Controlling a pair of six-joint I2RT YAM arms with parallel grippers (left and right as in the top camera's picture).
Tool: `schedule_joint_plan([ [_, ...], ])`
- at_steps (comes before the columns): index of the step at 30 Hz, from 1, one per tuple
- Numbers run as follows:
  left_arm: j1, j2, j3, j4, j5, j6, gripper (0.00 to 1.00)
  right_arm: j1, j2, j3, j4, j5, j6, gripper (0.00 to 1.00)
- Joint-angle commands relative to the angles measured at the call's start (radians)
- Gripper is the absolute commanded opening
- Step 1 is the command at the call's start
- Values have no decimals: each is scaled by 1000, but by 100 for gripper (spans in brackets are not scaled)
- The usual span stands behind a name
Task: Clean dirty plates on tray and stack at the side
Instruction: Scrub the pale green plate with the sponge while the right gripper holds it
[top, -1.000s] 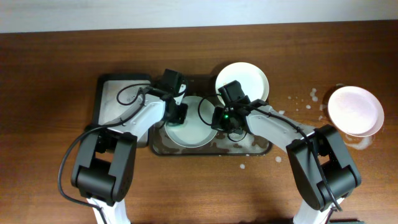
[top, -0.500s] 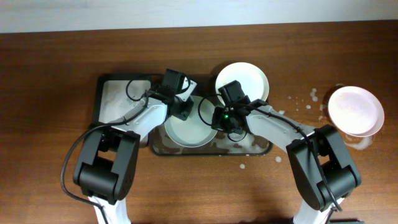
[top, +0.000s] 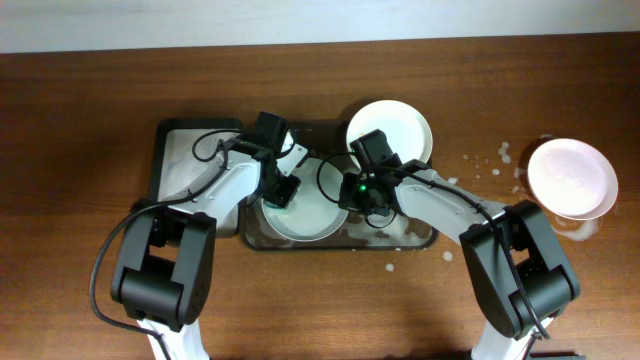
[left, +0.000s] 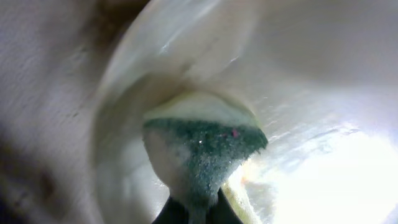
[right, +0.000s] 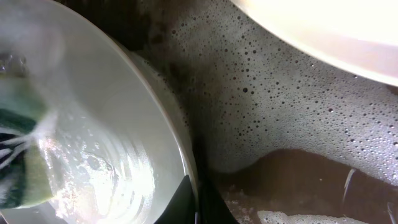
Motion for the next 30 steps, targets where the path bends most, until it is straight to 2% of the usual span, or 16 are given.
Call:
schedule_joint_plan([
  [1,-20,65,-53,82,171,83,0,2,13,9,-2,19,8,4],
  [3,-20,65,-53,172,142,81,0,2,13,9,-2,19,8,4],
  [4,-20,65,-53,218,124,44,0,2,13,9,-2,19,9,4],
  [7,-20,65,-53,249,-89,-163,0,2,13,9,-2,19,8,4],
  [11,-20,65,-53,101,-200,-296,0,2,13,9,-2,19,8,4],
  [16,-20,65,-53,-72,-193,-304,0,2,13,9,-2,19,8,4],
  [17,-20,65,-53,-89,-174,-301,0,2,13,9,-2,19,8,4],
  [18,-20,65,-53,-95,-93,-263,0,2,13,9,-2,19,8,4],
  [21,-20,65,-53,-100,242,-111,0,2,13,9,-2,19,8,4],
  [24,-20,65,-53,-148,263,-90,0,2,13,9,3,-13,9,4],
  [28,-20,65,-53,-170,494,64,0,2,13,8,10,-70,8,4],
  [30,-18,65,-53,-156,487,79,0,2,13,8,10,-70,8,4],
])
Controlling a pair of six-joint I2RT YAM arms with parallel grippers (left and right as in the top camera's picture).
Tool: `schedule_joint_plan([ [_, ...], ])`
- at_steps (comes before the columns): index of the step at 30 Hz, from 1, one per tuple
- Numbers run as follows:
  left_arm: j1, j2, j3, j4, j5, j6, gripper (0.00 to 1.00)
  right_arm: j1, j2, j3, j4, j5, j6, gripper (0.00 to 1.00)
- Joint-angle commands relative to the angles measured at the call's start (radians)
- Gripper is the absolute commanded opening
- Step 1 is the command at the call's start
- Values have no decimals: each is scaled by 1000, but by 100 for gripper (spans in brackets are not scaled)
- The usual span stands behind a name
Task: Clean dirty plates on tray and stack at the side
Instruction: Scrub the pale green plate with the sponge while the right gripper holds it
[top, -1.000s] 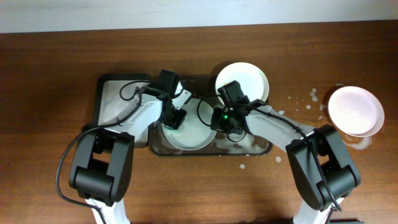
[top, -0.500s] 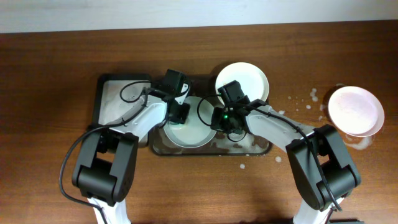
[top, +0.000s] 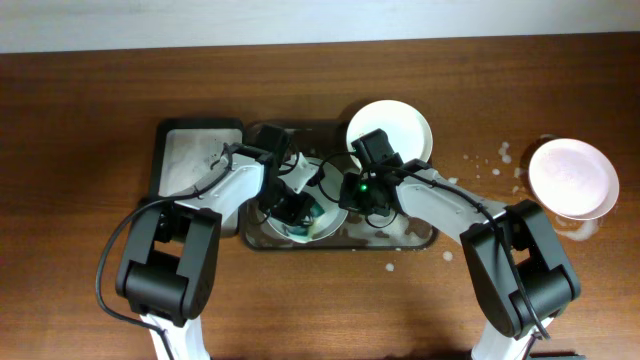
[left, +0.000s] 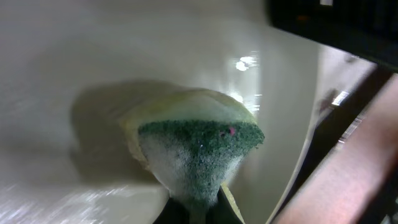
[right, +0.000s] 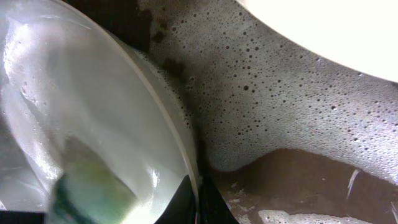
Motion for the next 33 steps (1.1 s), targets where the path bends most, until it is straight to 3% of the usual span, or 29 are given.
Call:
schedule_joint_plan([
  [1,-3,42,-33,18,90,93,0,4,13,8,10,-42,8,4],
  [5,49,42,-33,48,39,3,0,4,13,8,9,-39,4,4],
  [6,65,42,-33,60,-32,-35,0,4,13,8,9,-39,4,4],
  [7,82,42,-33,93,-124,-91,0,4,13,8,10,-39,4,4],
  [12,141,42,-33,329,-141,-101,0,4,13,8,9,-34,4,4],
  [15,143,42,-33,426,-269,-171,0,4,13,8,8,-27,4,4],
  [19,142,42,-33,368,-255,-183,0,4,13,8,6,-24,4,4],
  [20,142,42,-33,317,-177,-155,0,4,13,8,6,-24,4,4],
  [22,142,42,-33,209,56,23,0,4,13,8,5,-24,4,4],
  [26,142,42,-31,109,205,180,0,4,13,8,10,-24,4,4],
  [31,142,42,-32,66,174,186,0,4,13,8,9,-24,4,4],
  [33,142,42,-32,97,-11,153,0,4,13,8,9,-24,5,4],
])
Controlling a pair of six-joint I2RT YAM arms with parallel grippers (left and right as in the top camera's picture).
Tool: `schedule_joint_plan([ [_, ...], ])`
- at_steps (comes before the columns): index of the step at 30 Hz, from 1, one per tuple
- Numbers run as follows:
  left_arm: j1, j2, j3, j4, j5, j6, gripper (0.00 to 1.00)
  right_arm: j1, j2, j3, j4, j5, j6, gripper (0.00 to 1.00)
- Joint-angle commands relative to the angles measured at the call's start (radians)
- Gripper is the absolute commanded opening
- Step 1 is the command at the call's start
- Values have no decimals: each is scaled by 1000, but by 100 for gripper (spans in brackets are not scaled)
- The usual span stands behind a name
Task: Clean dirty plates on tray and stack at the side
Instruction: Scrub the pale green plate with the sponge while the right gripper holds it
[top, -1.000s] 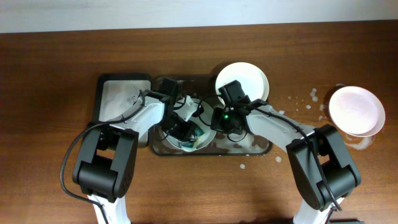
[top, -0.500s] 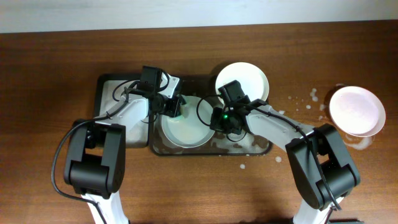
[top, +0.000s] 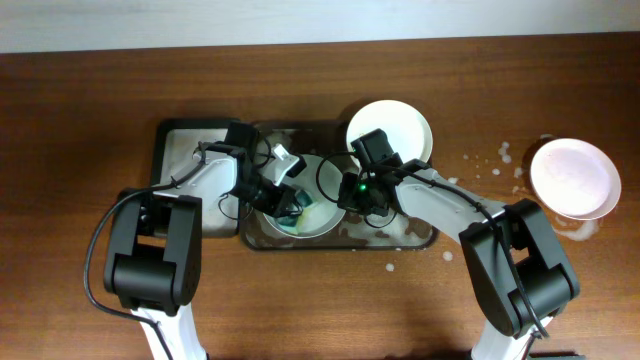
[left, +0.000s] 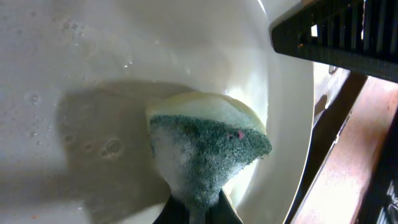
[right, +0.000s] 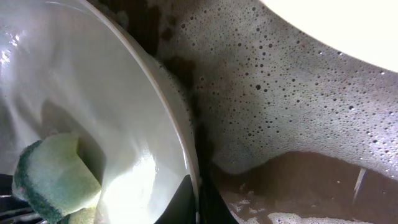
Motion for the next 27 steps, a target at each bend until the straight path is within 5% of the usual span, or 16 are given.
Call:
schedule_joint_plan([
  [1,-1,13,-11,51,-288,-77,0,4,8,8,0,-6,1,4],
  [2,0,13,-11,94,-488,-197,0,4,8,8,-1,-6,1,4],
  [4,0,13,-11,161,-658,-275,0,4,8,8,0,-5,1,4],
  [9,-6,13,-11,421,-686,-278,0,4,8,8,0,-5,1,4],
  [13,-48,13,-11,357,-632,-268,0,4,8,8,0,-5,1,4],
  [19,-110,12,-10,110,-281,-156,0,4,8,8,0,-5,1,4],
  [22,-113,12,17,17,-217,-82,0,4,8,8,0,-5,1,4],
  [27,-111,12,27,72,-260,-82,0,4,8,8,0,-5,1,4],
])
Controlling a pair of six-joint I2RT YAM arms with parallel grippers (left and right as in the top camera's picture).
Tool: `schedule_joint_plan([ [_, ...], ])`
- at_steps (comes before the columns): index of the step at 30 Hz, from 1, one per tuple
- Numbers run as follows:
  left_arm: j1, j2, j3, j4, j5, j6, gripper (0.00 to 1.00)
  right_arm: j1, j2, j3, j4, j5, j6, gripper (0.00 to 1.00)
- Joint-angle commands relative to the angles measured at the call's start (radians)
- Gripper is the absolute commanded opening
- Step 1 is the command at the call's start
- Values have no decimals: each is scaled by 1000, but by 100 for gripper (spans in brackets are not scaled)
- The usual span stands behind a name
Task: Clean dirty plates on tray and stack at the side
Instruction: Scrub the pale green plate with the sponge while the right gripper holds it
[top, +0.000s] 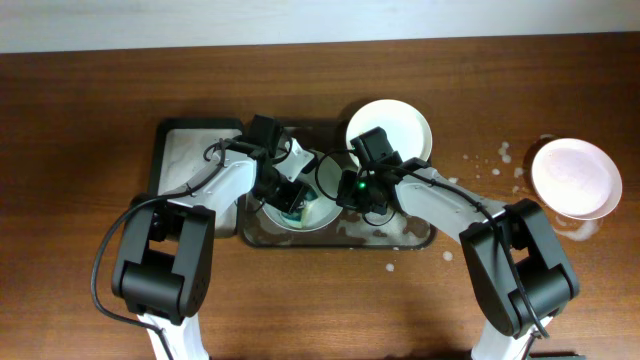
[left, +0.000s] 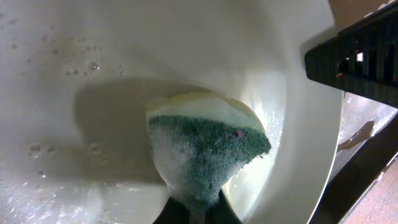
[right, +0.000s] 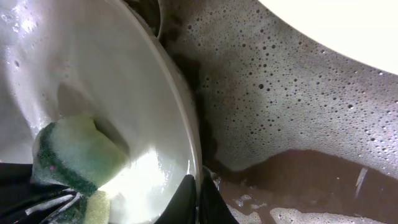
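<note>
A wet white plate (top: 322, 212) lies in the dark tray (top: 400, 238) of soapy water. My left gripper (top: 288, 203) is shut on a green and yellow sponge (left: 205, 146), pressed flat on the plate's inner face (left: 124, 56). My right gripper (right: 197, 205) is shut on the plate's right rim (right: 186, 134), and the sponge (right: 71, 155) shows at lower left in that view. A second white plate (top: 405, 125) sits at the tray's far right corner. A pink plate (top: 572, 178) stands on the table at the far right.
A grey mat (top: 185, 155) lies left of the tray. Foam covers the tray's floor (right: 280, 81). Splashes of suds (top: 490, 160) dot the wooden table between the tray and the pink plate.
The left gripper and sponge have shifted across the plate, from its left side toward the far middle. The right gripper keeps its hold on the rim.
The sponge was first at the plate's far left edge, then near its front middle, then at the left side, and now at the far middle. All along the right gripper stayed shut on the plate's right rim in the tray.
</note>
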Motion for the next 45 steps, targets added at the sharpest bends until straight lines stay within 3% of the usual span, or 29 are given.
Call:
schedule_joint_plan([
  [1,-5,41,-14,91,-72,28,0,3,7,-3,-2,1,-14,4],
  [5,-5,41,-14,311,-180,9,0,3,7,-3,-3,1,-14,4],
  [8,-5,41,-14,371,-308,-31,0,3,7,-3,-3,1,-14,4],
  [10,-4,41,-14,322,-392,-48,0,3,7,-3,-3,1,-14,4],
  [15,-4,41,-14,61,-397,-51,0,3,7,-3,-2,1,-14,4],
  [17,-4,41,-14,-8,-342,-50,0,3,7,-3,-2,1,-14,4],
  [21,-4,41,-14,-66,-101,80,0,3,7,-3,-2,1,-14,4],
  [27,-4,41,-14,112,-32,93,0,3,7,-3,-2,2,-14,4],
  [31,-4,41,-14,296,-121,88,0,3,7,-3,-2,2,-14,4],
  [35,-4,41,-14,387,-376,3,0,3,7,-3,-2,1,-26,4],
  [36,-4,41,-14,367,-501,-33,0,3,7,-3,-2,1,-29,4],
  [39,-4,41,-14,267,-606,-86,0,3,7,-3,1,1,-29,4],
  [42,-5,41,-14,146,-599,-151,0,3,7,-3,2,1,-29,4],
  [45,-5,41,-14,31,-468,-151,0,3,7,-3,2,1,-29,4],
])
